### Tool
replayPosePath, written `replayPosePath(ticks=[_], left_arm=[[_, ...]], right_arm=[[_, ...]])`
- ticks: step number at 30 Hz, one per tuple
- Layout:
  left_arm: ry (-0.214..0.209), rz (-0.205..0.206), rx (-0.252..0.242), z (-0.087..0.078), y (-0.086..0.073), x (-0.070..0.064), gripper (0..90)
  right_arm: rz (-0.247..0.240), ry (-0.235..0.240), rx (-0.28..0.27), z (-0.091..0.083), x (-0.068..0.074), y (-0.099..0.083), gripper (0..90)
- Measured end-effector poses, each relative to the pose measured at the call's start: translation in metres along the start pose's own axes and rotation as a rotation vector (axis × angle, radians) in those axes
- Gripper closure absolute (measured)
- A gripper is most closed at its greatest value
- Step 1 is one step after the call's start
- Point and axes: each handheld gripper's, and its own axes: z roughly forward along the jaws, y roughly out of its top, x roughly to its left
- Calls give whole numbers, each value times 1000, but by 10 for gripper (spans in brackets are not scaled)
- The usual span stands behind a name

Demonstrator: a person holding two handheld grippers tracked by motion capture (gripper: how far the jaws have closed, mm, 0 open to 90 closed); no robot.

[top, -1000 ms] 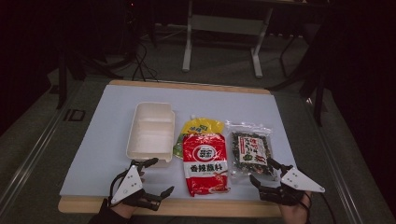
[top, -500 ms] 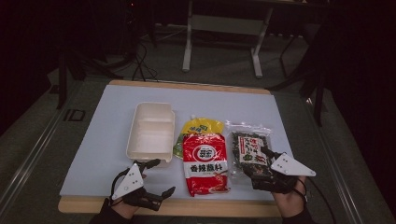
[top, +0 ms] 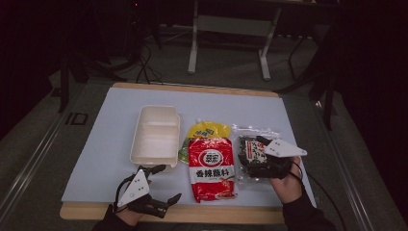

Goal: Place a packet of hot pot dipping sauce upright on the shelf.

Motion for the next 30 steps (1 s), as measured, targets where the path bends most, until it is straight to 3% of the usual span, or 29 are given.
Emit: replayPosePath(ticks=[1,7,14,21,25,30], left_arm=[[-2,2,2,0,0,0,41],[-4,2,12,1,-1,0,41],[-5,5,20,2,-2,0,40],[-9,6,23,2,-2,0,40],[-12,7,26,3,-3,0,40],[-14,11,31,3,-3,-1,41]], right_arm=[[22,30,31,9,-4,3,103],[73,66,80,37,-12,4,95],[92,111,137,64,-20,2,154],[76,101,197,82,-26,1,265],[115,70,240,94,-32,1,334],[154,78,293,105,-37,-2,377]])
